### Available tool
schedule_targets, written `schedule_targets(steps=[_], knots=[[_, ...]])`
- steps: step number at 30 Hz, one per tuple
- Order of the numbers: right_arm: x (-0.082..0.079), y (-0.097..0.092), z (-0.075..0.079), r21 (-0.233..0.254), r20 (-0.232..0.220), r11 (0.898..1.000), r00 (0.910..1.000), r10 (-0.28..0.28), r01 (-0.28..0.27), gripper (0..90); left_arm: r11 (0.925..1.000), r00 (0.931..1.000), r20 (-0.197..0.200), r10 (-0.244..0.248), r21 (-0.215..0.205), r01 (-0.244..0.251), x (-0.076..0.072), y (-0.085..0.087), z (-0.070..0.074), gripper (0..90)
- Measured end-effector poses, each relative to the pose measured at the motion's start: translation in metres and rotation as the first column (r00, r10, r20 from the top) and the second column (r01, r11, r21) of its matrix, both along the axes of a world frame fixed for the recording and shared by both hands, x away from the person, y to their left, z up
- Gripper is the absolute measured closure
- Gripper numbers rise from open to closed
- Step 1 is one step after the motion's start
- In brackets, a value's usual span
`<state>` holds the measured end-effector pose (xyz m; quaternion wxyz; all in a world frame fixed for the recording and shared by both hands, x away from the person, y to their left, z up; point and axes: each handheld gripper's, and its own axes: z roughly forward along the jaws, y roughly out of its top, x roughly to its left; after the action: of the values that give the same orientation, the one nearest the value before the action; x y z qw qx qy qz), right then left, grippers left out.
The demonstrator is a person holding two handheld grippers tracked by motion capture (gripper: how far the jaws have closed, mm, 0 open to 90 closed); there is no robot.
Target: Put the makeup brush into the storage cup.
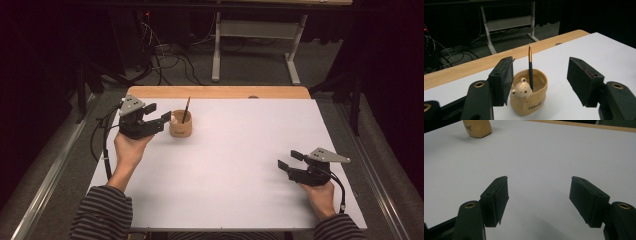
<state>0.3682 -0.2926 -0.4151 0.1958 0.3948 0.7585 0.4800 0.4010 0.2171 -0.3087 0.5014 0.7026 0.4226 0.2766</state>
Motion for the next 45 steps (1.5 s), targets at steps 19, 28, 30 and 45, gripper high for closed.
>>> schedule_targets(steps=[19,28,30,45], knots=[[0.000,0.000,0.000,-0.001,0.002,1.000,1.0000,0.004,-0.004,33.2,0.9995,0.9991,0.030,-0.031,-0.009,0.031,-0.018,0.000,0.000,38.0],[0.000,0.000,0.000,-0.002,0.002,1.000,1.0000,0.004,-0.004,33.2,0.9991,0.9990,0.023,-0.039,-0.015,0.040,-0.024,0.003,-0.004,37.9],[0.000,0.000,0.000,0.000,0.002,1.000,1.0000,0.005,-0.005,33.2,0.9990,0.9989,0.023,-0.040,-0.021,0.041,-0.026,0.004,-0.005,37.8],[-0.001,0.001,0.000,-0.001,0.004,1.000,0.9999,0.012,-0.012,33.2,0.9980,0.9983,0.010,-0.057,-0.026,0.057,-0.040,0.006,-0.014,37.0]])
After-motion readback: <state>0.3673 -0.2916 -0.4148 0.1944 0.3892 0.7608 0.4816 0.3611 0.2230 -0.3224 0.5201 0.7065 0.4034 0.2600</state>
